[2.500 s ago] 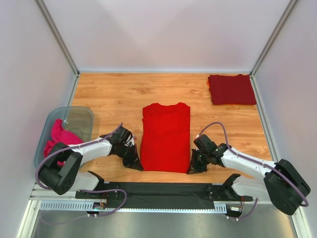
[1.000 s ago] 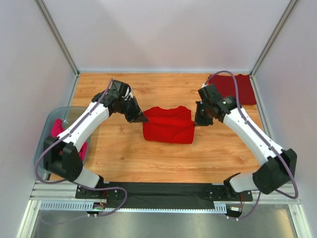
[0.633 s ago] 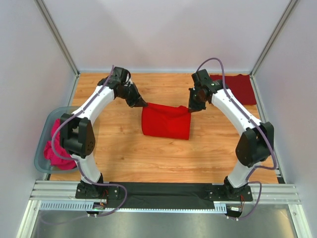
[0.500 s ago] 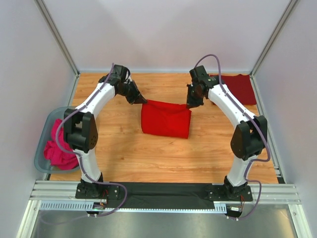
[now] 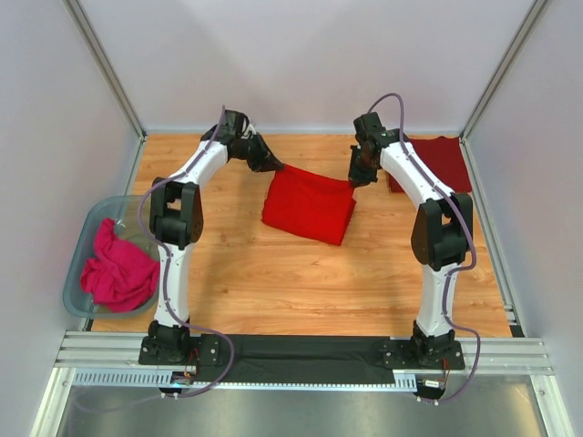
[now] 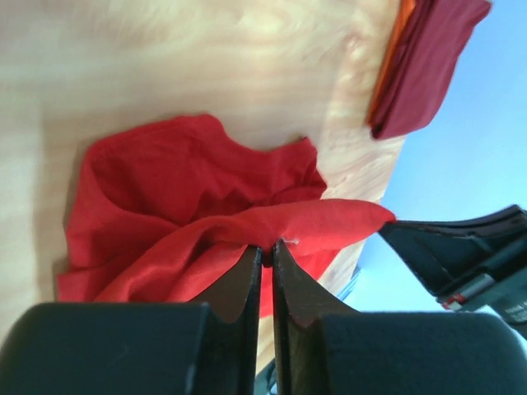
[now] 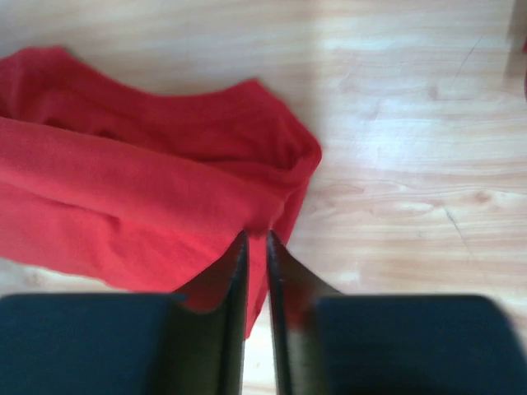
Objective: Fold and stack the t-shirts
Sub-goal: Fold the tshirt
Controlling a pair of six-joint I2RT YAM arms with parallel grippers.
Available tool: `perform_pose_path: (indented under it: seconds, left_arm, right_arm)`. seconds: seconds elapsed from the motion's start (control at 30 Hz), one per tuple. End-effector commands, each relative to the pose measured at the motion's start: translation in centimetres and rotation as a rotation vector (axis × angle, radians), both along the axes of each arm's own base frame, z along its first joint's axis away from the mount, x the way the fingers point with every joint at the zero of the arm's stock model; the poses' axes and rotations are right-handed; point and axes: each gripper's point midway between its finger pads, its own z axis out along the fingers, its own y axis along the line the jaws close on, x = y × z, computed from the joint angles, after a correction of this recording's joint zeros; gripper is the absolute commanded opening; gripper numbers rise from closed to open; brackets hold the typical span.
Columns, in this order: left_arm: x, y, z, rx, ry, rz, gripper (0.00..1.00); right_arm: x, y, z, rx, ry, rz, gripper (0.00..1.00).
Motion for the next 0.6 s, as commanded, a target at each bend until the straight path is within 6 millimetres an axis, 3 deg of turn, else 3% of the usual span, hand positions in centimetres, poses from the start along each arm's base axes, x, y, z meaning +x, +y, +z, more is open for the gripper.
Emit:
perform_pose_path:
  seconds: [0.0,0.03,0.1,0.13,0.17,0.2,0.3,0.4,0.57]
  left_arm:
    - [2.6,0.3,1.8,-0.038,-0.079,-0.004,0.16]
    - [3.1,0.3,1.4,-0.048,-0.074,0.006,0.21]
    - [3.9,1.5,1.4,-0.053,-0.077,0.028,0.26]
    - [4.1,1.8,1.8,-0.047,-0.101,0.023,0.35]
    - [4.2,2.0,2.1,-0.039,-0.116,0.023,0.38]
    - [4.3,2.4,2.5,-0.027,-0.130,0.026,0.39]
    - [3.6,2.7,2.8,0.011,-0.161,-0.018,0.40]
    - [2.2,1.8,2.1,0.020,-0.172,-0.087,0.38]
    - [-0.9,0.0,-1.0,0.036,-0.136,-0.202,0.38]
  right_arm:
    - [3.3,-1.1,0.4,0.013,-0.066,-0.058,0.17]
    - [3.8,-1.2,0.2,0.019,-0.068,-0.066,0.27]
    - [4.1,-0.6,0.9,0.081,-0.064,-0.038,0.33]
    - [3.8,-0.5,1.3,0.080,-0.064,-0.019,0.38]
    - [3.6,-0.3,2.4,0.094,-0.082,-0.004,0.42]
    - [2.7,-0.3,1.6,0.100,-0.057,0.002,0.48]
    - [0.9,0.3,0.8,0.149,-0.032,0.019,0.53]
    - [0.3,1.0,-0.1,0.199,-0.033,0.021,0.54]
    - [-0.7,1.3,-3.4,0.210,0.018,0.007,0.56]
